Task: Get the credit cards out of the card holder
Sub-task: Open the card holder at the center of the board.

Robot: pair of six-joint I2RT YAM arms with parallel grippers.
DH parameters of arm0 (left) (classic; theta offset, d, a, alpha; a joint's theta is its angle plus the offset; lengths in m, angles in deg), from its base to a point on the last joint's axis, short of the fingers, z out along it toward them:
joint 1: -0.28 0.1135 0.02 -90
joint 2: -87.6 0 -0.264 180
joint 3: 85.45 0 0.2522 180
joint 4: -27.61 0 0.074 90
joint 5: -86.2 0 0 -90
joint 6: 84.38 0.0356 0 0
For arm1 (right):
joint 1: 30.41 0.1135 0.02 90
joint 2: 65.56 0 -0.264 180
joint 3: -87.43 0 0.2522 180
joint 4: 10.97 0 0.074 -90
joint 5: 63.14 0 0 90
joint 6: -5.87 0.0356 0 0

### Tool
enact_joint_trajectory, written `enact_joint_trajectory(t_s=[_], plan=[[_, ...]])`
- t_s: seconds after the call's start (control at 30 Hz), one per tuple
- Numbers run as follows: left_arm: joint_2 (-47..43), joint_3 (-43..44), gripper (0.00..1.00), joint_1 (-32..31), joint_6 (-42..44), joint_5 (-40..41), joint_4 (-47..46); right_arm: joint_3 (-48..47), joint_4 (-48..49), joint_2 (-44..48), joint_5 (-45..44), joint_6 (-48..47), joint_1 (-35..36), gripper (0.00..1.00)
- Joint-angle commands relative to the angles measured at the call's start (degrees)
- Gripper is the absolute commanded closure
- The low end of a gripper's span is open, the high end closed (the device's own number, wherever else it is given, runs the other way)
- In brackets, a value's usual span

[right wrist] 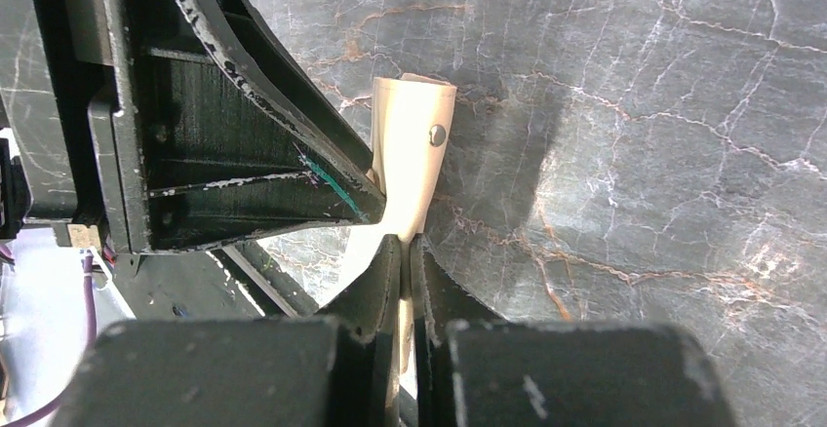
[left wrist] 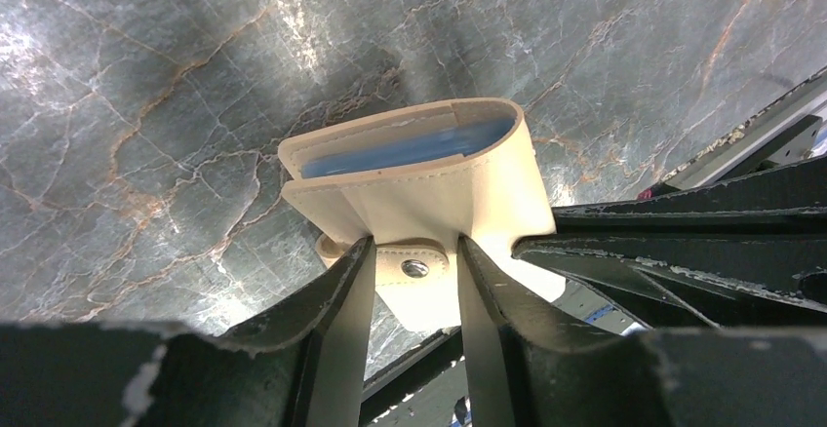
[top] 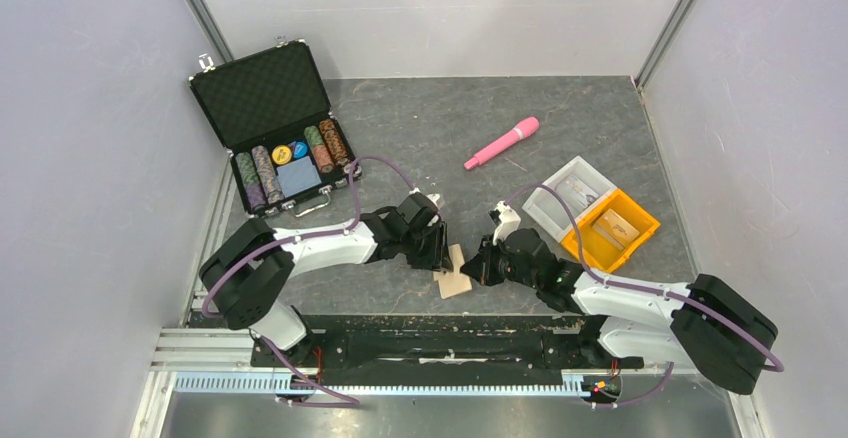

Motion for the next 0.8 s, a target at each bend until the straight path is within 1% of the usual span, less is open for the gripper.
enact_joint_trajectory(t_s=[0.0,0.1,0.2,0.27,0.33,0.4,0.43,0.77], plan=[[1.20,-1.51,0.57,-0.78,-2.16,0.64,1.21,-2.89,2.63,1.28,-1.37,-0.29,0.43,1.00],[2.59,-1.30,0.60,-1.08,-1.87,0.59,1.17,-2.89,2.86,1.27,-1.30,-0.35,0.45,1.00],[3.60,-1.35,0.69,-1.26,-1.75,0.58,1.30,-2.80,2.41,1.59,-1.83,-0.65,0.48,1.00],[3.49,-1.78,0.75,-1.31,-1.92,0.94,1.35,-2.73,1.48,1.92,-2.60,-1.07,0.52,1.00],[3.10,-1.98,0.87,-1.36,-1.89,1.03,1.45,-2.27,1.11,2.28,-4.56,-1.32,0.43,1.00],[2.69,-1.98,0.95,-1.36,-1.76,1.40,1.73,-1.72,0.64,2.78,-5.76,-1.43,0.45,1.00],[2.40,-1.94,0.98,-1.36,-1.61,1.55,1.85,-1.56,0.46,2.95,-6.19,-1.70,0.34,1.00],[-1.97,-2.21,0.98,-1.35,-1.65,0.88,2.28,-0.54,-2.56,3.88,-10.12,-3.62,-1.41,1.00]])
